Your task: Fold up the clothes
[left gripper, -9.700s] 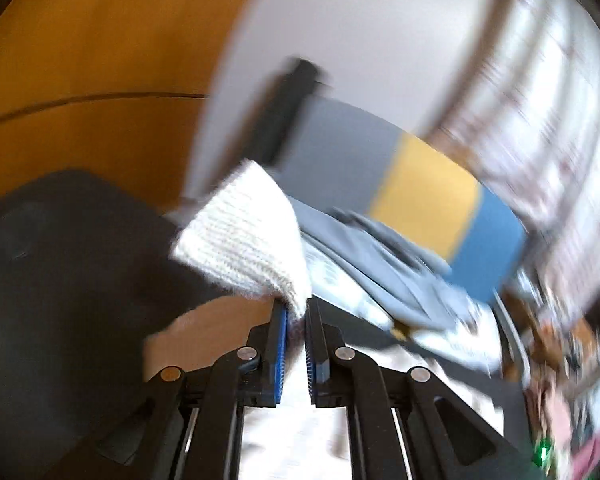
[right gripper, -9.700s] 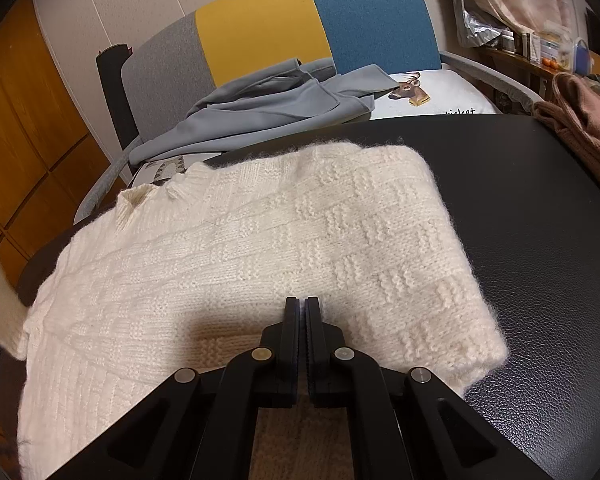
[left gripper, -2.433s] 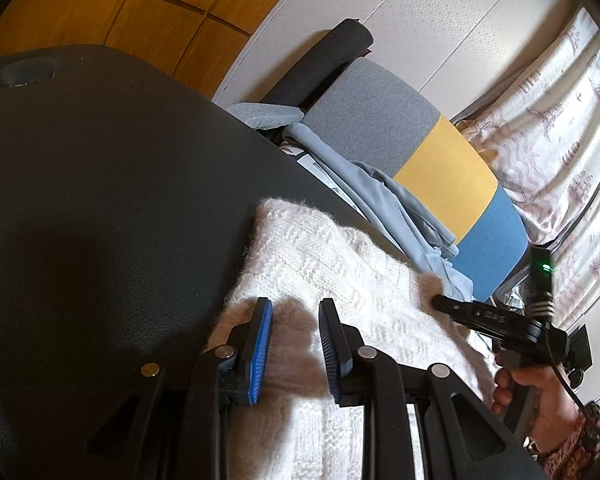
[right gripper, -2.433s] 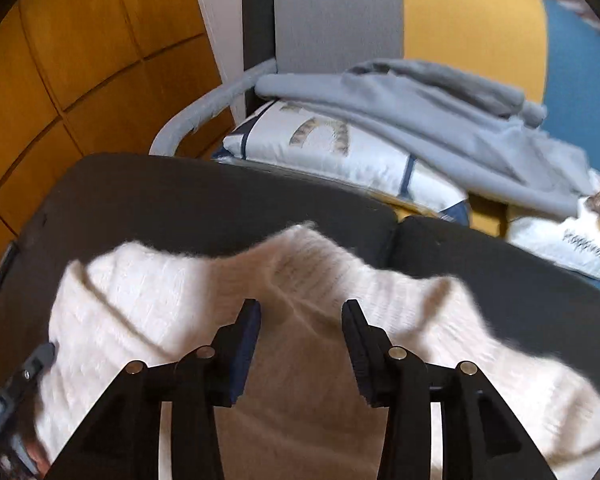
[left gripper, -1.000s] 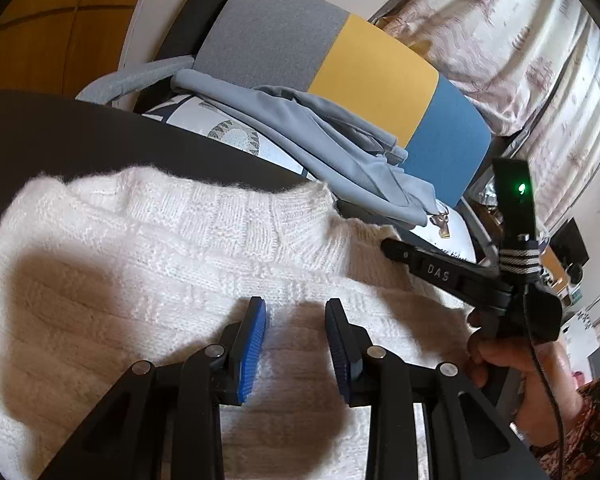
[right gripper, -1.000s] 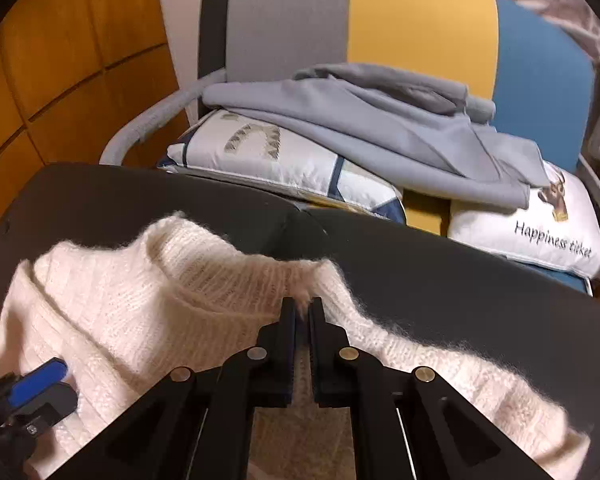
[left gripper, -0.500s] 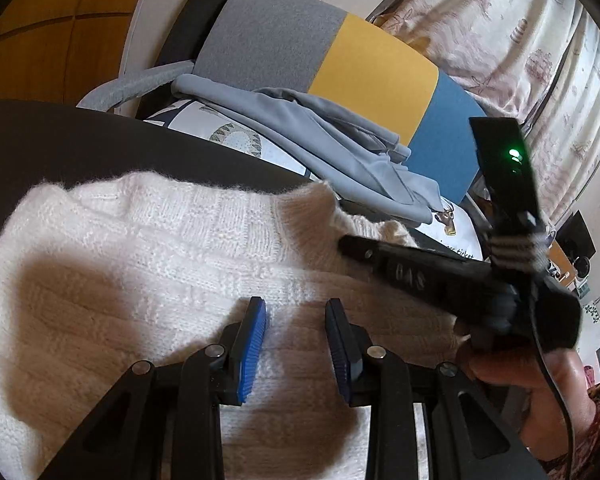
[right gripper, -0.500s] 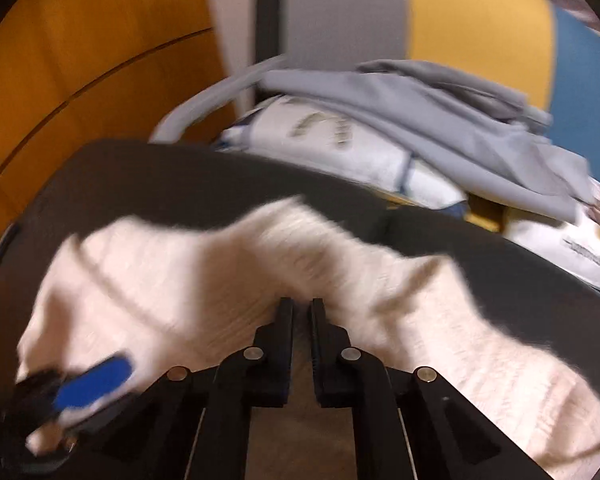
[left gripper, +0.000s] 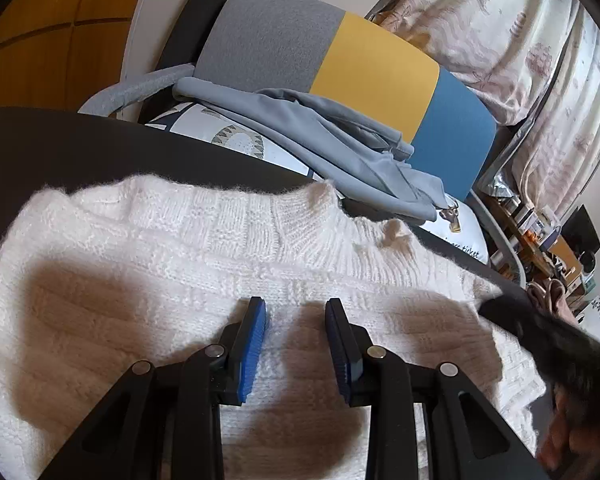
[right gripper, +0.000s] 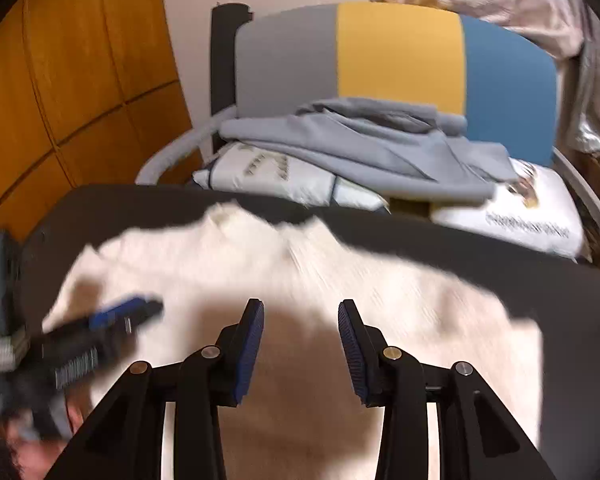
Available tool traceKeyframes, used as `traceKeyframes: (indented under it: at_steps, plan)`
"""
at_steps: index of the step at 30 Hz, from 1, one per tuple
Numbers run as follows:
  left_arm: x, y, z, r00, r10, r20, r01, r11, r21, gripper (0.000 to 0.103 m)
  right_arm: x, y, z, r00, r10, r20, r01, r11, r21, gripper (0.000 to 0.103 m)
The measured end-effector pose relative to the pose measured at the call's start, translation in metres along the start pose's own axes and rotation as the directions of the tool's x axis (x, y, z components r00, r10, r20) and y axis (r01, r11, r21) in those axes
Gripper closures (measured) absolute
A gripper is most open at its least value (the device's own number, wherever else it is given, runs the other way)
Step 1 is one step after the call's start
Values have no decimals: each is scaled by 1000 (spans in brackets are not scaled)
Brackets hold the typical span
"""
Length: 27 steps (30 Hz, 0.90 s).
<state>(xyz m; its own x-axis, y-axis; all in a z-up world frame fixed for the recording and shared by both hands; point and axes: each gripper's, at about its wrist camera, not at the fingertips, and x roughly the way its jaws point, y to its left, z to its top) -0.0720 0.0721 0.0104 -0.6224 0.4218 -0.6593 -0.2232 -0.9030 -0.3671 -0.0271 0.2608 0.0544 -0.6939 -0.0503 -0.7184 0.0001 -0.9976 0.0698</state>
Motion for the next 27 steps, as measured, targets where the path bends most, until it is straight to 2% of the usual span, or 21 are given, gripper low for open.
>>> traceKeyframes:
  at_steps: [3, 5, 7, 9, 13, 17, 18, 20, 24, 27]
  plan:
    - [0, -1, 0, 1000, 11, 0, -11, 1000, 12, 72, 4, -9, -24, 997, -51, -56, 50, 999, -17, 63]
    - [0, -2, -1, 1000, 16, 0, -16, 1000, 19, 72, 12, -22, -39, 996, -45, -77, 47, 999, 27, 63]
    - [-1, -5, 1, 1000, 23, -18, -22, 999, 42, 72, 5, -30, -42, 996, -39, -75, 46, 995, 91, 63]
    - [-3, -8, 2, 999, 30, -38, -27, 997, 68, 72, 2, -29, -42, 993, -81, -80, 89, 992, 95, 62]
    - [-14, 22, 2, 985, 168, -44, -164, 984, 76, 72, 5, -27, -48, 992, -118, -53, 122, 989, 80, 57]
    - [-26, 54, 1, 950, 308, -48, -304, 949, 81, 68, -6, -35, -51, 994, -94, -52, 100, 987, 123, 54]
    - [-36, 63, 3, 964, 265, -27, -264, 964, 37, 68, -15, -40, -55, 995, -82, -50, 89, 985, 145, 53]
    - [-44, 76, 5, 972, 223, -70, -226, 974, -29, 68, -34, -50, -63, 997, -59, -43, 66, 980, 190, 53]
    - [-73, 81, -22, 968, 247, -49, -248, 968, -28, 69, -71, -71, -79, 1000, -12, -28, 19, 961, 277, 48]
    - [-92, 77, -45, 977, 207, -46, -208, 978, -17, 69, -99, -86, -91, 1000, 22, -14, -16, 940, 340, 47]
